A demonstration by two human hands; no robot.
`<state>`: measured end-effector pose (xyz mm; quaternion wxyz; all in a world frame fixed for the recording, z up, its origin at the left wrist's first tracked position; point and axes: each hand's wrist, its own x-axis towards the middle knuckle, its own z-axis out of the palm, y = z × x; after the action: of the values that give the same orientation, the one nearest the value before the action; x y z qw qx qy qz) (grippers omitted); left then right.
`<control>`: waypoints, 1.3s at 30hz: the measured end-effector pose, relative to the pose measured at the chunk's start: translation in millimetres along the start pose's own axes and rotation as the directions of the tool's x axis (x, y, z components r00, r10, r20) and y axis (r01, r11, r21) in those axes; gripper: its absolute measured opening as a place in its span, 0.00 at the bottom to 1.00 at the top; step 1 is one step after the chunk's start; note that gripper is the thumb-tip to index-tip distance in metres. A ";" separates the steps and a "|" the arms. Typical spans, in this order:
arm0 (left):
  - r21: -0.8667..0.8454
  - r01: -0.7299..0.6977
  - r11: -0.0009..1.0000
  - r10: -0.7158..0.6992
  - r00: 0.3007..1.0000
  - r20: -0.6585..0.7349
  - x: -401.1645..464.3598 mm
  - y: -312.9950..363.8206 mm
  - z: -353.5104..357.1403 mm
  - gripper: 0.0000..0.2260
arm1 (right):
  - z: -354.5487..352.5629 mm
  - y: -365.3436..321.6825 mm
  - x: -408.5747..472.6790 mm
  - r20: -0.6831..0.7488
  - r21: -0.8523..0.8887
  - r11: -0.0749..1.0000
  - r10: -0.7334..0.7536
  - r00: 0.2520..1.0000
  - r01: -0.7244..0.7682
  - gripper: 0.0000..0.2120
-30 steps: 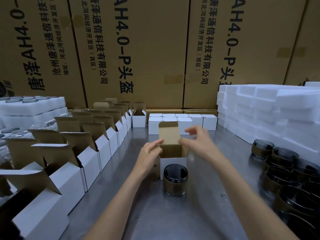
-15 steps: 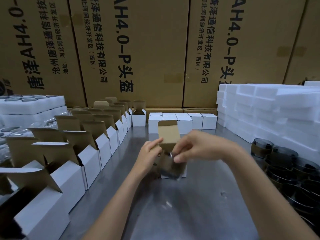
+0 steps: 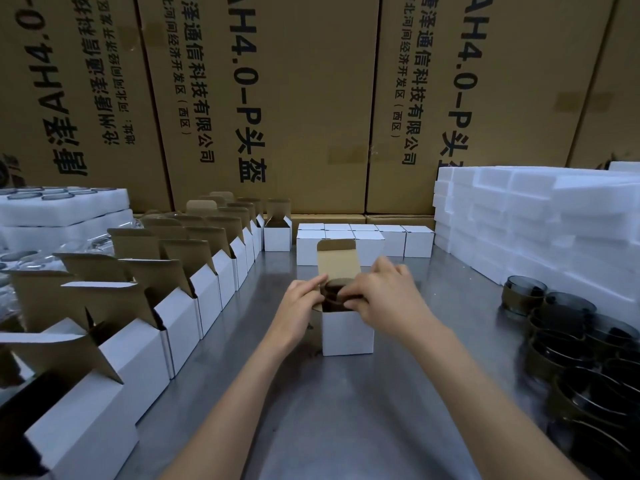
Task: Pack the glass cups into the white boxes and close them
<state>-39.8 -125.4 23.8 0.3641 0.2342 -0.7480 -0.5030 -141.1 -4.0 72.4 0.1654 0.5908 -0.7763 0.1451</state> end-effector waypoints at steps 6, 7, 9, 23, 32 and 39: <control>0.010 -0.005 1.000 0.005 1.000 0.017 1.1 0.5 0.3 0.18 | 9.7 8.4 1.9 0.111 0.079 0.995 0.043 0.993 -0.052 0.14; 0.005 -0.002 1.000 0.002 1.000 0.021 1.5 0.4 0.2 0.19 | 8.6 8.6 2.6 0.113 0.106 0.993 0.042 0.993 -0.054 0.14; -0.027 0.011 1.000 -0.010 0.999 0.035 1.7 0.4 -1.0 0.19 | 4.3 10.8 4.3 0.026 0.230 0.970 0.076 0.997 -0.080 0.14; -0.215 0.133 0.967 -0.115 0.989 0.096 -1.6 -3.4 -5.7 0.18 | 20.0 21.6 -5.6 0.318 0.853 0.286 0.380 0.869 -0.437 0.23; -0.226 0.154 0.962 -0.140 0.987 0.076 -6.2 -4.3 -2.9 0.10 | 22.5 22.1 -6.7 0.344 0.858 0.218 0.426 0.837 -0.464 0.12; -0.250 0.112 0.962 -0.062 0.978 0.199 -14.2 -5.0 -5.0 0.20 | 16.6 27.7 -12.8 0.453 0.823 0.246 0.258 0.853 -0.512 0.17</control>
<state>-27.1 -120.1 15.9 0.2965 0.1684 -0.6958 -0.6322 -166.0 7.3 51.0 -0.3262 0.3796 -0.6890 0.5242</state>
